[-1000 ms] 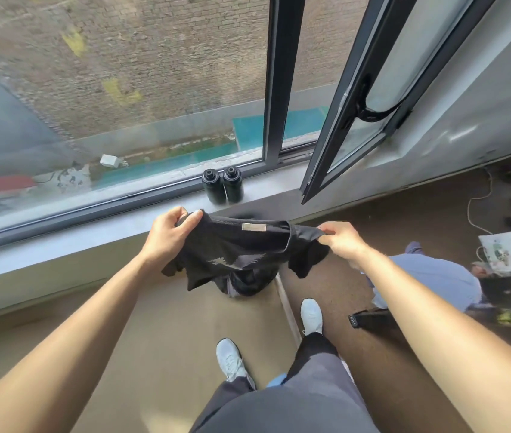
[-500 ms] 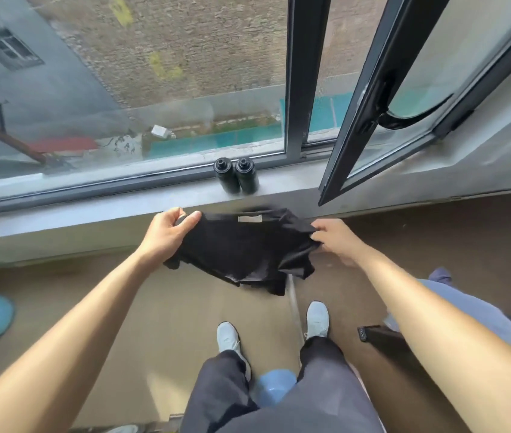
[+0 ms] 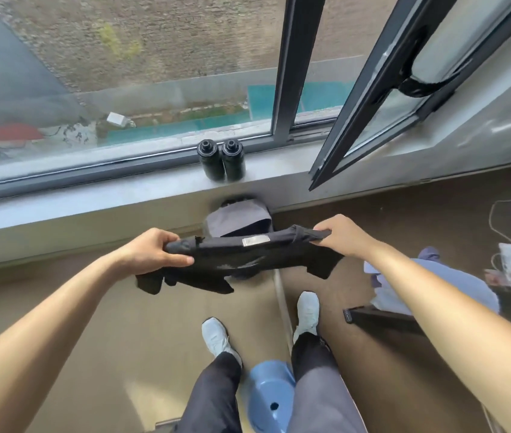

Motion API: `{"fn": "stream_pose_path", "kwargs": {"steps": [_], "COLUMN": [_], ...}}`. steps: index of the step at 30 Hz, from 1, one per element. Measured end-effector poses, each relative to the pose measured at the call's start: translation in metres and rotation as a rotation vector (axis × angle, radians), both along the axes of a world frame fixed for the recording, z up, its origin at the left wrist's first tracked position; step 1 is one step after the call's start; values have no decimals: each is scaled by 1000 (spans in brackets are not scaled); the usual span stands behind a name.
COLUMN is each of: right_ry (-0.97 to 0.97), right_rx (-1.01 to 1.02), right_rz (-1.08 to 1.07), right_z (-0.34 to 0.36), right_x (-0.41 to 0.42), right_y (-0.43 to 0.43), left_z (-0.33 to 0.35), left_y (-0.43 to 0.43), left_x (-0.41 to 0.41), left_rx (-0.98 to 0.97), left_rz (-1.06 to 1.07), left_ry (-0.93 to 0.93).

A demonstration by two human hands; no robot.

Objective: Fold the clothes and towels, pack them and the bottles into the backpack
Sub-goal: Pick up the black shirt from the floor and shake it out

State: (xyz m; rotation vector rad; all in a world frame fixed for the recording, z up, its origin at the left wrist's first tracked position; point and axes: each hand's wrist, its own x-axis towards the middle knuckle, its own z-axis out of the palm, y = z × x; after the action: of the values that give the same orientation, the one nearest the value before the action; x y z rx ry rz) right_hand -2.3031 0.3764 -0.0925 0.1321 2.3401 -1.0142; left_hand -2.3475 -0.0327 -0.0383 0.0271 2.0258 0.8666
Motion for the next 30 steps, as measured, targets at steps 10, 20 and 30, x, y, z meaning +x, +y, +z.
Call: {"fn": "stream_pose_path", "kwargs": {"steps": [10,20,30], "right_ry": [-8,-508,27], "right_rx": [-111,150,440], "right_rz": [-48,219,-71], "right_z": [32,14,-156], "right_x": [-4,-44,-148], "right_y": [-25,18,-8], "left_z": [-49,-80,-224], "left_y": [-49,-61,-11], "left_x": [46,41,-54], "left_rx": [-356,-40,-208], "left_rz": [-143,368,620], "left_ry": [329,25,396]}}
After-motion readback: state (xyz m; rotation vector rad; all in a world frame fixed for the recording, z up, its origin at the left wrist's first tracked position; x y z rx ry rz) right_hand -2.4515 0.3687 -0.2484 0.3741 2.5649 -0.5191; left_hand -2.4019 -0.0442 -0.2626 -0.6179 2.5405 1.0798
